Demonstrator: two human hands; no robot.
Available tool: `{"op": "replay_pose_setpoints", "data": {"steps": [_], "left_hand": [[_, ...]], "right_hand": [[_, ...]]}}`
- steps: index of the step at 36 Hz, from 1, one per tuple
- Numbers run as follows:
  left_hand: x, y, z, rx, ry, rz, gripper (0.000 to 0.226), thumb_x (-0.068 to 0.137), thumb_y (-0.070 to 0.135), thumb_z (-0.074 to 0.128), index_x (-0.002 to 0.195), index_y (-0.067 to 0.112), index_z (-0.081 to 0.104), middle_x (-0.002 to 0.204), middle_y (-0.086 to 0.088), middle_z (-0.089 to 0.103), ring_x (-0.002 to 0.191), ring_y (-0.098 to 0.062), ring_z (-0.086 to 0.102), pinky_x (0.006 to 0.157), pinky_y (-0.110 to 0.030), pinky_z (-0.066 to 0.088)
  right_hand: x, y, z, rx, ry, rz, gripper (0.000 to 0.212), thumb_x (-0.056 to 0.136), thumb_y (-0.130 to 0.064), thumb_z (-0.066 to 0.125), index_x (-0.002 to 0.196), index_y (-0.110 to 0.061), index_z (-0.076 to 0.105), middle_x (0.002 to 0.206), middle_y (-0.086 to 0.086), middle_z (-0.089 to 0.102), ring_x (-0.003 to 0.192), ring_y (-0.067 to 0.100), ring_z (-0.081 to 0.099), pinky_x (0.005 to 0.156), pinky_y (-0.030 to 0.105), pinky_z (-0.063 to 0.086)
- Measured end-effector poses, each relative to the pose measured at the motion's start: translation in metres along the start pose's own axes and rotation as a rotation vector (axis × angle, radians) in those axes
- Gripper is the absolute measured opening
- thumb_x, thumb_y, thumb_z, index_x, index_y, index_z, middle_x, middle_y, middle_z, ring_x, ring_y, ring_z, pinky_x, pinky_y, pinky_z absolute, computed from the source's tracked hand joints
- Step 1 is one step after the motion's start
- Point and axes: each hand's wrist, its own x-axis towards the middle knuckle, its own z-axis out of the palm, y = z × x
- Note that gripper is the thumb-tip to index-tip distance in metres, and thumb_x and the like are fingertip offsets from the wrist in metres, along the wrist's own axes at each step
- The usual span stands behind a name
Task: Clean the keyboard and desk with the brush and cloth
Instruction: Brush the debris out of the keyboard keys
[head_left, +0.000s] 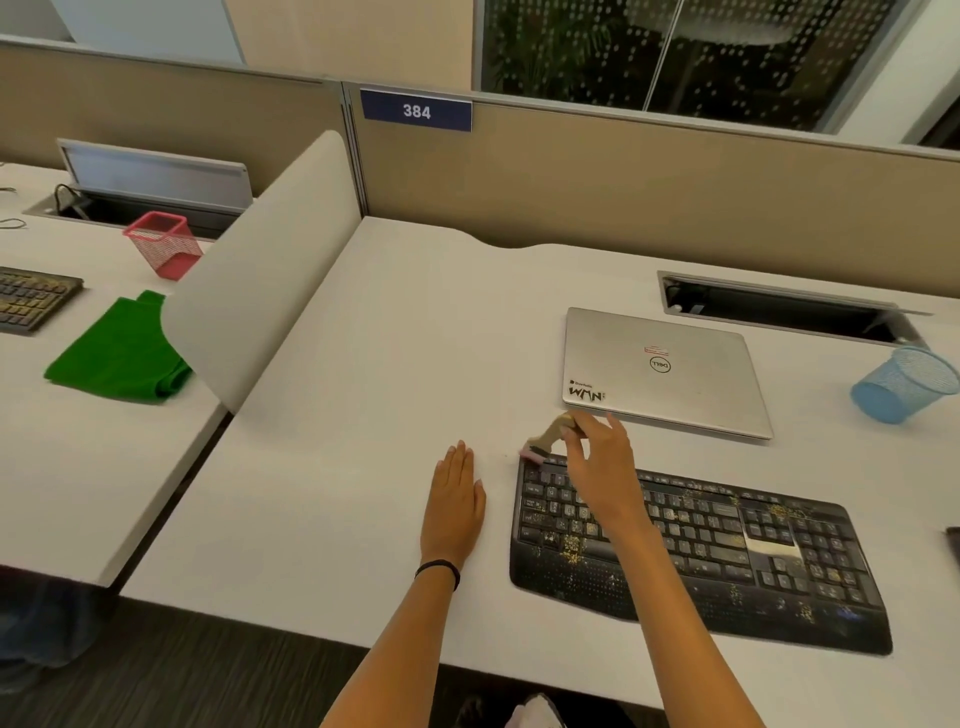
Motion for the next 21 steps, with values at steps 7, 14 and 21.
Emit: {"op": "replay_pose_setpoints", "data": {"steps": [7,14,21], "left_hand": [[0.0,0.0,0.001,0.017,0.002,0.005,0.052,0.102,0.023,0.026,0.15,0.01,0.012,0.158,-0.003,0.008,0.146,-0.013,0.002,0.113,-0.019,-0.01],[0.0,-0.001,0.001,0.014,-0.009,-0.007,0.052,0.102,0.023,0.027,0.15,0.011,0.012,0.158,-0.002,0.009,0.146,-0.012,0.003,0.111,-0.016,-0.012],[0.001,0.0,0.001,0.015,-0.002,-0.008,0.052,0.102,0.023,0.027,0.15,0.011,0.013,0.158,-0.002,0.009,0.146,-0.012,0.003,0.111,-0.016,-0.013]], "right_hand": [[0.0,0.013,0.013,-0.083,-0.086,-0.086,0.016,0.097,-0.009,0.043,0.094,-0.011,0.059,0.074,-0.003,0.063,0.051,0.0,0.043,0.118,0.037,0.011],[0.002,0.008,0.014,-0.06,0.023,-0.045,0.014,0.096,-0.008,0.046,0.094,-0.008,0.059,0.074,0.001,0.063,0.055,0.012,0.048,0.117,0.033,0.007],[0.002,0.004,0.015,0.004,-0.002,-0.054,0.012,0.095,-0.007,0.048,0.095,-0.007,0.059,0.075,-0.006,0.058,0.057,0.006,0.045,0.116,0.034,0.007]]}}
